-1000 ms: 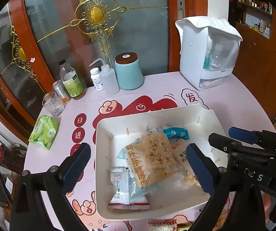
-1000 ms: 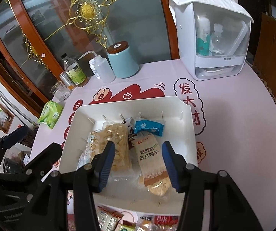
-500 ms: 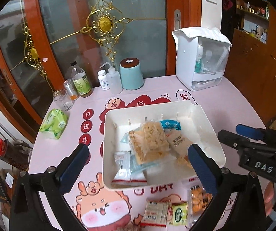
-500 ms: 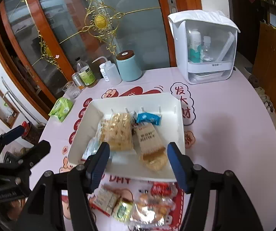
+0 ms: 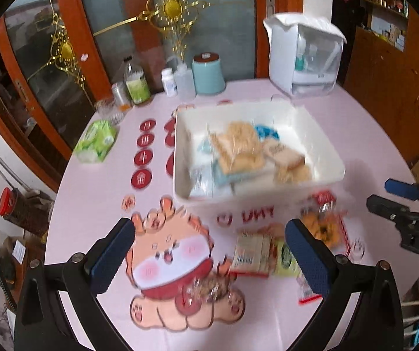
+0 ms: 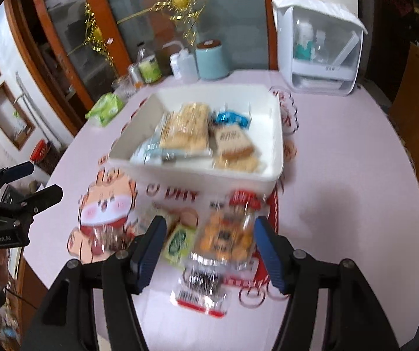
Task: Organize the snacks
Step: 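Move both grippers back toward the remaining snacks on the table, then grasp the small brown nut bag with the left gripper while the right gripper grasps the dark wrapped packet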
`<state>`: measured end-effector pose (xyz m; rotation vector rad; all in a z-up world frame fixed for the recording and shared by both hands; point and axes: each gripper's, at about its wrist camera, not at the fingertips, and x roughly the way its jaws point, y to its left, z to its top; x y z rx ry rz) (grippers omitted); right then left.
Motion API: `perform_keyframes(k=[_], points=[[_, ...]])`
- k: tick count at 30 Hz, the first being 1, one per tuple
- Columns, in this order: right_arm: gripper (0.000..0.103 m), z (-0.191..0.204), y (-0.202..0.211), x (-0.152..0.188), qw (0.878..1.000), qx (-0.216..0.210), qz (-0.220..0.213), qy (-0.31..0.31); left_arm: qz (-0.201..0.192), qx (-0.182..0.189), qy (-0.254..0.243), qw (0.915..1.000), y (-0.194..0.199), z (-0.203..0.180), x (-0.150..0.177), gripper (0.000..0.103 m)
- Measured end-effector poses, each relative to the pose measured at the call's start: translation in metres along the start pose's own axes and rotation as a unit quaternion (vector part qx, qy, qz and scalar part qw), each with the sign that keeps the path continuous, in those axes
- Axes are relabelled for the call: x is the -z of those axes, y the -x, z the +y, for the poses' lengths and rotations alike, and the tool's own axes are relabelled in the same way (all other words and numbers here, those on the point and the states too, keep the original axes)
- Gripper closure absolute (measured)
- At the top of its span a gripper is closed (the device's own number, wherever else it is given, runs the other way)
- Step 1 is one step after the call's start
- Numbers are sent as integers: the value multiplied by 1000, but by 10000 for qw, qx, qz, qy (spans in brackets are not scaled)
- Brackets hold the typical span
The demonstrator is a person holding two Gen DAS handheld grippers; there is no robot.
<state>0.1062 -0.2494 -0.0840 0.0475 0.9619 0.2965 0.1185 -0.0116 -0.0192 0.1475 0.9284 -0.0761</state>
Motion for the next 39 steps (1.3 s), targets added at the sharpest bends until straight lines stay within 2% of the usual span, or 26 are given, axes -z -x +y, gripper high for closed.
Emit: perform_keyframes(k=[6,9,13,18,23,27,30,32,34,37,39], points=[[40,-1,-23,43,9988,33,419,-240,381,4,-255,9990,-12,5,52,1],[40,-3,-37,60,9970,27,607,-488,535,158,-406,9976,-25,7,69,1],[40,-4,-67,84,9903,47,960,-1008,687,306,-934,9928,-51,11,84,1],[40,-1,-99,98,9832,283,1118,-1416,1148,734,-1381,9810,-95,20,96,1],[40,7,-110,95,9827,644,959,-1450,1388,1169,-1897,9649,-127,17,102,1],[40,12,-116,93,9823,871,933,-1370,1529,1296,-2202,9546,-146,10,105,1],[49,19,-116,96,9829,1120,867,-1175,1627,1323,-2360,9489,-156,6,108,1],[51,19,-115,97,9839,1104,831,-1133,1699,1301,-2466,9452,-162,4,111,7],[59,18,-113,99,9845,994,795,-1204,1769,1288,-2509,9430,-168,4,113,15],[64,21,-110,104,9855,900,795,-1201,1822,1540,-2274,9441,-171,9,111,31],[64,23,-109,107,9854,873,796,-1229,1787,1508,-2228,9464,-171,10,111,34]])
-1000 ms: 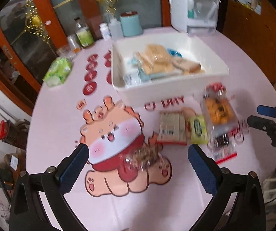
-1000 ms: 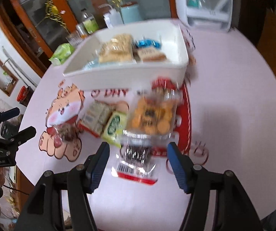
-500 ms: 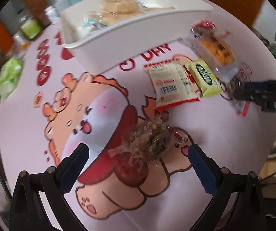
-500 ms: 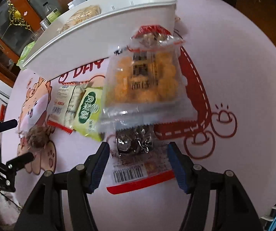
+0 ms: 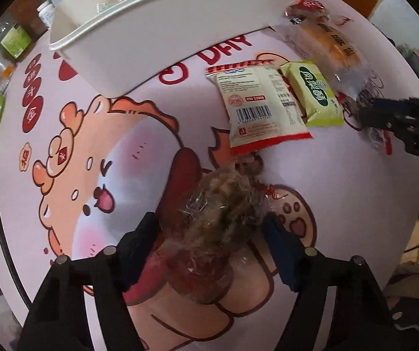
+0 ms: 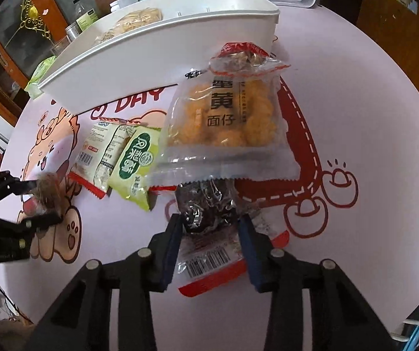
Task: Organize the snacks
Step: 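Grasp the small brown nut bag with the left gripper while the right gripper grasps the dark wrapped packet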
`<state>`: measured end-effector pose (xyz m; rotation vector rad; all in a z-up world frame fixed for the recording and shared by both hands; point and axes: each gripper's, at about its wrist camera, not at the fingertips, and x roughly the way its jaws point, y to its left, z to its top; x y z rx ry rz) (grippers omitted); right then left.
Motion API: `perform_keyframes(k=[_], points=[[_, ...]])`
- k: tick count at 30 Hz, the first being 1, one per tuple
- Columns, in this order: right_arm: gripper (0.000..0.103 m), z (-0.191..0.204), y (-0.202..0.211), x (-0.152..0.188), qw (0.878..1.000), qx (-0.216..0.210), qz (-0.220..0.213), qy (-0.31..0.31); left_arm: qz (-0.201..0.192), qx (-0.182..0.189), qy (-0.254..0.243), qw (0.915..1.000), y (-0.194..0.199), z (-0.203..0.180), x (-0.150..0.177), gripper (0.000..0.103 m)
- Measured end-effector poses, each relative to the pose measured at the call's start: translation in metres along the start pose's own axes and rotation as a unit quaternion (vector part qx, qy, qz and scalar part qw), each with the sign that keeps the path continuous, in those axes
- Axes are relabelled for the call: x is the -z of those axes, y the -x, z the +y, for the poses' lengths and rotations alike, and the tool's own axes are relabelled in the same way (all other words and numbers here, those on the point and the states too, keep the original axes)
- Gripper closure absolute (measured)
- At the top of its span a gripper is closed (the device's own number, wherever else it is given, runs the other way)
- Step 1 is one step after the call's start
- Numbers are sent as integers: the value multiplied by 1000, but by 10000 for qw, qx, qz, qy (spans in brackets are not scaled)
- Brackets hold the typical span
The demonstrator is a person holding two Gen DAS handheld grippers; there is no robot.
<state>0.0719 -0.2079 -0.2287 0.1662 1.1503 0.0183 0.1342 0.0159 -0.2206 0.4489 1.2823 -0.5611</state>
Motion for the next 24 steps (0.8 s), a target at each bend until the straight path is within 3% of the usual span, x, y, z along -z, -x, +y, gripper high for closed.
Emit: perform_keyframes(k=[1,2,8,11,18,24], points=[[64,-1,1,2,10000,-67,23,-54,-34,-4,18,10000,1,0,1,45],[64,-2,2,3,9998,-144,53,-110,-90,-24,22,10000,2,1,1,50],[64,-1,12,15,9991,-382,143,-121,-83,-50,358,9993,8,0,8,62],[64,6,22,18,9987,-498,111,-53,-160,48,533,9984,16,2,12,80],[64,23,40,17,9974,-704,-15,147,-130,198,902,9956,29,5,26,80],[64,30,64,8,9957,-841,-274,273,-428,269,1062,9931,57,1,30,80]])
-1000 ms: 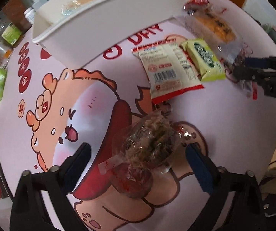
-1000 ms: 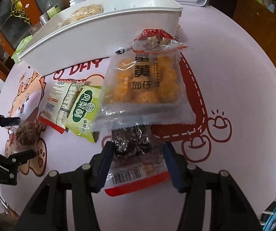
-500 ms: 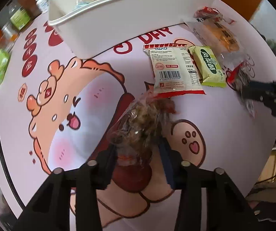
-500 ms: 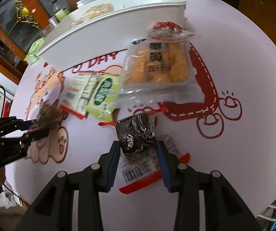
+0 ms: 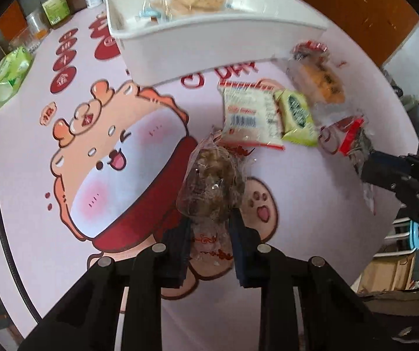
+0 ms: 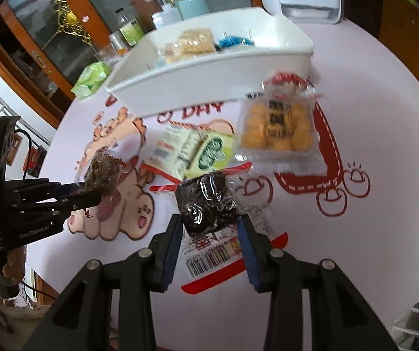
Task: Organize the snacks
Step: 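Grasp the small brown nut bag with the left gripper while the right gripper grasps the dark wrapped packet, then carry both packets over the white tray and open both grippers to drop them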
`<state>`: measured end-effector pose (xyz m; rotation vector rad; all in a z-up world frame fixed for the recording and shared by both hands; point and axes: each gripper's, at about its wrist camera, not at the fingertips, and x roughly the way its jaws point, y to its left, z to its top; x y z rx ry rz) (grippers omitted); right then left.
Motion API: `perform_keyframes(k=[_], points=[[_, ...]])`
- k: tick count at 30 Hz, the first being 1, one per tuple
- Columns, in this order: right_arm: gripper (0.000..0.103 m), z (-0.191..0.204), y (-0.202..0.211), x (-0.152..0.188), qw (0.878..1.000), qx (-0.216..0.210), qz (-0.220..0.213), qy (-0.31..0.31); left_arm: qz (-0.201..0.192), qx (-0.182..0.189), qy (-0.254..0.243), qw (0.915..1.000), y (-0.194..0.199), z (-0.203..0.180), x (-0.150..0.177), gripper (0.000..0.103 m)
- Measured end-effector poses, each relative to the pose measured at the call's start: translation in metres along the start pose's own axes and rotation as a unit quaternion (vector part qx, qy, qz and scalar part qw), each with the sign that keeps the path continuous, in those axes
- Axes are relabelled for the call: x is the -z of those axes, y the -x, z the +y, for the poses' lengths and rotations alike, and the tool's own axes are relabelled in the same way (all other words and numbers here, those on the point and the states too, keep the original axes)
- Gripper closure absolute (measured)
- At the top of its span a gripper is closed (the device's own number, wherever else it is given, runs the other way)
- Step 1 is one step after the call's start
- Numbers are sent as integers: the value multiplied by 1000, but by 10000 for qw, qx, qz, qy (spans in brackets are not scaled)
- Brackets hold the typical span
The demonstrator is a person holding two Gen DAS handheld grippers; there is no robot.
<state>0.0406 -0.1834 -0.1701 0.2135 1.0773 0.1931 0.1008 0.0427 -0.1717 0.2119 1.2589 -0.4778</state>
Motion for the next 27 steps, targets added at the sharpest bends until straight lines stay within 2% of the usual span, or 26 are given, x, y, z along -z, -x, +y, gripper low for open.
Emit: perform_keyframes(k=[4,8,14,21,27], points=[[64,11,20,-17,9994,-86,-279,165,-364,84,57,9993,32,-7,-9,80],[64,24,49,-45,9964,-76,-707,465,-914,107,68,9957,75,-14,-27,80],[64,36,91,-101,9877,86,-1346,791,-1616,-59,35,9868,129,-15,-75,80],[64,34,124,-179,9766,343,-1997,727,-2199,-459,10,9745,172,-17,-143,80],[64,24,130,-226,9705,415,-2301,583,-2437,-656,169,9675,185,-16,-195,80]])
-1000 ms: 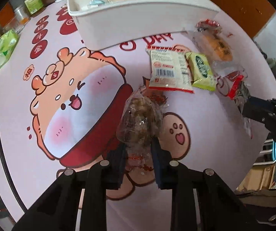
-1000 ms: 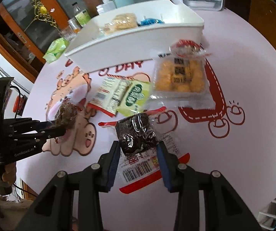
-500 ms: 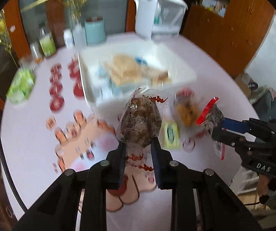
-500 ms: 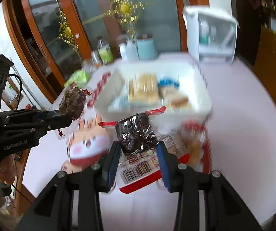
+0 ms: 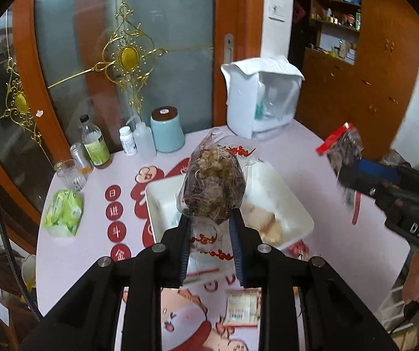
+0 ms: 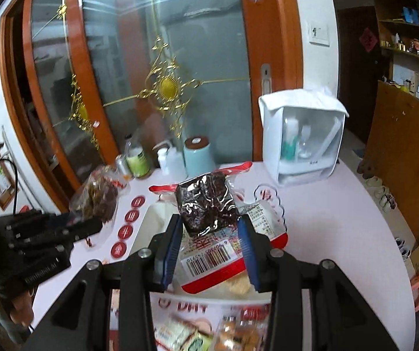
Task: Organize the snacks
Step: 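Carry both packets over the white tray and open both grippers to drop them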
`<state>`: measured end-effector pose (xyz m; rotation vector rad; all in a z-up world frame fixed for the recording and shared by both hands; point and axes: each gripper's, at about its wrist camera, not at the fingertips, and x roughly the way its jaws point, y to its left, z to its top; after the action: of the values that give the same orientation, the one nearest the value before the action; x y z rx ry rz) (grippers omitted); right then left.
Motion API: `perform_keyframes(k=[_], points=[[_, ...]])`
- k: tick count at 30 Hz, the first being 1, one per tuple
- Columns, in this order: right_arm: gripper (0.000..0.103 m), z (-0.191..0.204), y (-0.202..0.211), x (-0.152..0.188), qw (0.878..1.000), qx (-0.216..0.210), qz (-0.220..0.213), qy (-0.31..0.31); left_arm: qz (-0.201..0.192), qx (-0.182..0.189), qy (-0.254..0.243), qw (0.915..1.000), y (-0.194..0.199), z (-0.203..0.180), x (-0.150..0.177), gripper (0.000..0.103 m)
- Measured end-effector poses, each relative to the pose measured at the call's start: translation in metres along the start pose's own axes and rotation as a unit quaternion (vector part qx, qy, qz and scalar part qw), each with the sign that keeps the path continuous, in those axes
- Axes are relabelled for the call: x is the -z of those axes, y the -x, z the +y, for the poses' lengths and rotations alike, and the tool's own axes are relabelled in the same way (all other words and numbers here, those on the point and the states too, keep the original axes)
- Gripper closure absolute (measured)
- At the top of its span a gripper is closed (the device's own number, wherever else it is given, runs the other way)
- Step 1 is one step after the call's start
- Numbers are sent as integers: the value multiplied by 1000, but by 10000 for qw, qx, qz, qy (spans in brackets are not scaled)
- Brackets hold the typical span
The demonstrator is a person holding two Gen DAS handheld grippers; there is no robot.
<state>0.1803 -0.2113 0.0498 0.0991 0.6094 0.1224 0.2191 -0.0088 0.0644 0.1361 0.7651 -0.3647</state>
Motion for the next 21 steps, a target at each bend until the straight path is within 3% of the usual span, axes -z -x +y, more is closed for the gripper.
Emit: perform_keyframes(k=[9,21], points=[[63,-14,-58,-12,9990,-40,342,-268,202,-215,305,9991,-54,3,-25,80],[62,-24,-130,24,9906,-8,1334,-316,784,-513,461,9945,-126,11,-7,78]])
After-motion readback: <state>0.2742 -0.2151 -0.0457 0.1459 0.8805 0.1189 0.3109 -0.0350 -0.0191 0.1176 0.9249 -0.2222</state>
